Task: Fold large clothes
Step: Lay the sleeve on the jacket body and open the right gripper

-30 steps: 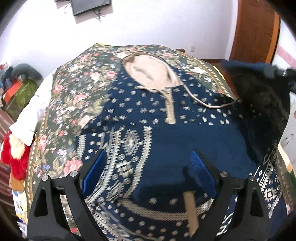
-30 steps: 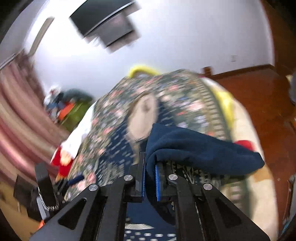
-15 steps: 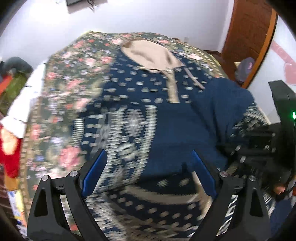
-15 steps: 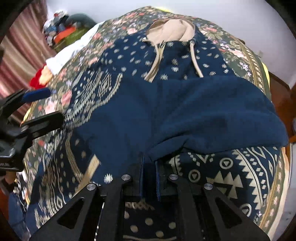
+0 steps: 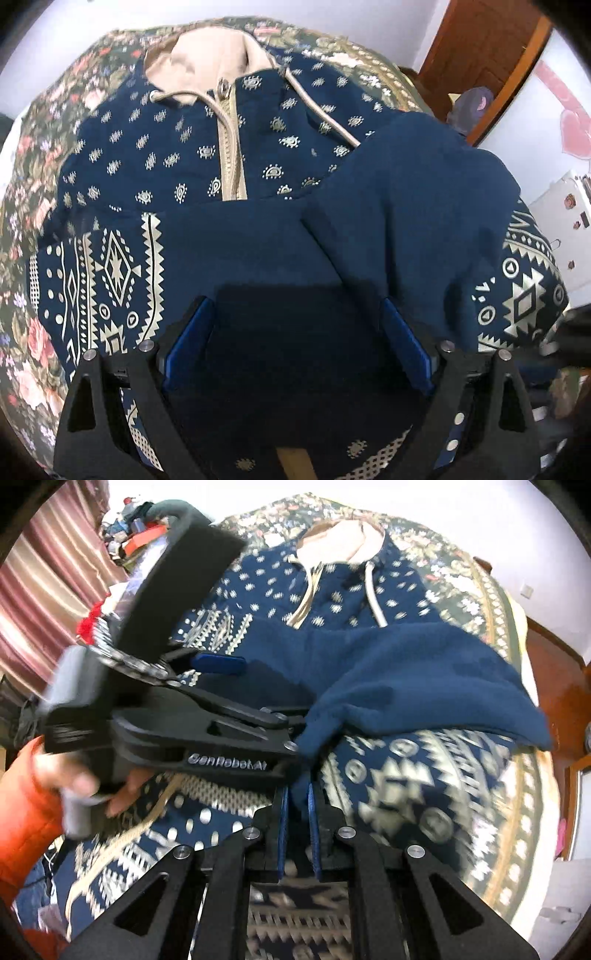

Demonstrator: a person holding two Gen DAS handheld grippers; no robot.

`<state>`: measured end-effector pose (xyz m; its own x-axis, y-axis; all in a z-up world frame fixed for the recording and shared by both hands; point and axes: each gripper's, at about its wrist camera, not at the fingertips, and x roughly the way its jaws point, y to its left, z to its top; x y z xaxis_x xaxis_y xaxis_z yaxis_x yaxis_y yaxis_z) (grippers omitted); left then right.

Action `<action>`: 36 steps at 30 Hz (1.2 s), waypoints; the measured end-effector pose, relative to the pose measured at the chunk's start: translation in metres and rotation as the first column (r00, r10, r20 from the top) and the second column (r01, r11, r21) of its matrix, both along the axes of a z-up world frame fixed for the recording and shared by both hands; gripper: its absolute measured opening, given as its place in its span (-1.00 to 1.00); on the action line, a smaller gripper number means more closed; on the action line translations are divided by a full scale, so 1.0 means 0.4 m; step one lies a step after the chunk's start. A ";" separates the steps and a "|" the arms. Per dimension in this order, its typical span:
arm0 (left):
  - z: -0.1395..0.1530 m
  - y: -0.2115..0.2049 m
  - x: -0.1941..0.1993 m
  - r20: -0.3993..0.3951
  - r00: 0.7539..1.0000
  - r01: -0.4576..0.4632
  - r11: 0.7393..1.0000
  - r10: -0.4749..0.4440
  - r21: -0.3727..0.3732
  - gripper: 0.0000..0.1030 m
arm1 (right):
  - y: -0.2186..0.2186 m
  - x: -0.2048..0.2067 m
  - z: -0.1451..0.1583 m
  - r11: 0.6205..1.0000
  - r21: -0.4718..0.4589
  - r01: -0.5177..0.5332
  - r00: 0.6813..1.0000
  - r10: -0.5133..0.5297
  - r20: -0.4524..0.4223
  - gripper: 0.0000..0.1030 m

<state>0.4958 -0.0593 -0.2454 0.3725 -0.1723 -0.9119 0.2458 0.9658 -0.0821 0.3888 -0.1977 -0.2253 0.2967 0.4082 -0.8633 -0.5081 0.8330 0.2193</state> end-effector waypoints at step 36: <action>0.021 -0.045 -0.112 0.048 0.997 0.048 0.994 -0.053 0.101 0.69 | -0.129 0.007 -0.071 0.915 -0.348 0.202 0.965 -0.126 0.229 -0.75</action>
<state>0.4509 -0.0772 -0.2370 0.4116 -0.1014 -0.9057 0.2959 0.9548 0.0276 0.3917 -0.2494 -0.2537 0.5119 0.0065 -0.8590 -0.3582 0.9105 -0.2066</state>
